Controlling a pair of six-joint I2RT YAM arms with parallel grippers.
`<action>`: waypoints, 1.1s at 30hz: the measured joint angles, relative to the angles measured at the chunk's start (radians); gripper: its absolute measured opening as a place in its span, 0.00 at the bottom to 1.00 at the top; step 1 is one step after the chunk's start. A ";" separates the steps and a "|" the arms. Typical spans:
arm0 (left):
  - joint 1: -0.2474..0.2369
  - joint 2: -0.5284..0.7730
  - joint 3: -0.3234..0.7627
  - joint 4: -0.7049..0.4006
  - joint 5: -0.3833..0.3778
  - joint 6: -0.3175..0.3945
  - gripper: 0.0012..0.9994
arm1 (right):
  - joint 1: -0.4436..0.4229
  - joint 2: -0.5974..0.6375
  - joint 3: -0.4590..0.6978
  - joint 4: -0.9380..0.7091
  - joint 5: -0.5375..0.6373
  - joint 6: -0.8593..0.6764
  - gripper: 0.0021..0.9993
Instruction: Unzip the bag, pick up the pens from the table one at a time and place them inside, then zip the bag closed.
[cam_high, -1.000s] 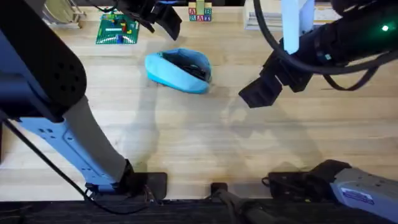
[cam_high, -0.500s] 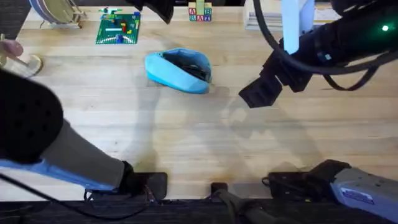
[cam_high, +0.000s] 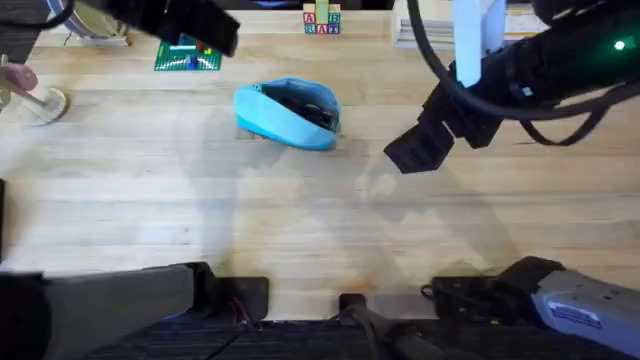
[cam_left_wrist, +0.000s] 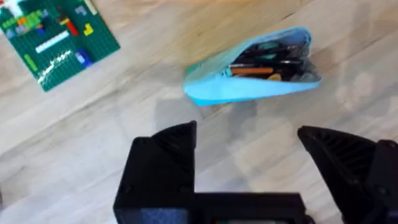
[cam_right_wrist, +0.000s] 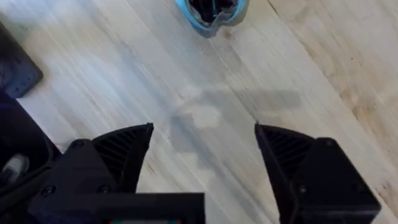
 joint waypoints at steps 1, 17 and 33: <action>0.016 -0.022 -0.027 0.004 0.006 0.011 1.00 | 0.000 0.000 0.000 0.000 0.000 0.000 1.00; 0.152 -0.299 -0.427 0.113 0.131 0.123 1.00 | 0.000 0.000 0.000 0.000 0.000 0.000 1.00; 0.152 -0.574 -0.540 0.202 0.128 0.128 1.00 | 0.000 0.000 0.000 0.000 0.000 0.000 1.00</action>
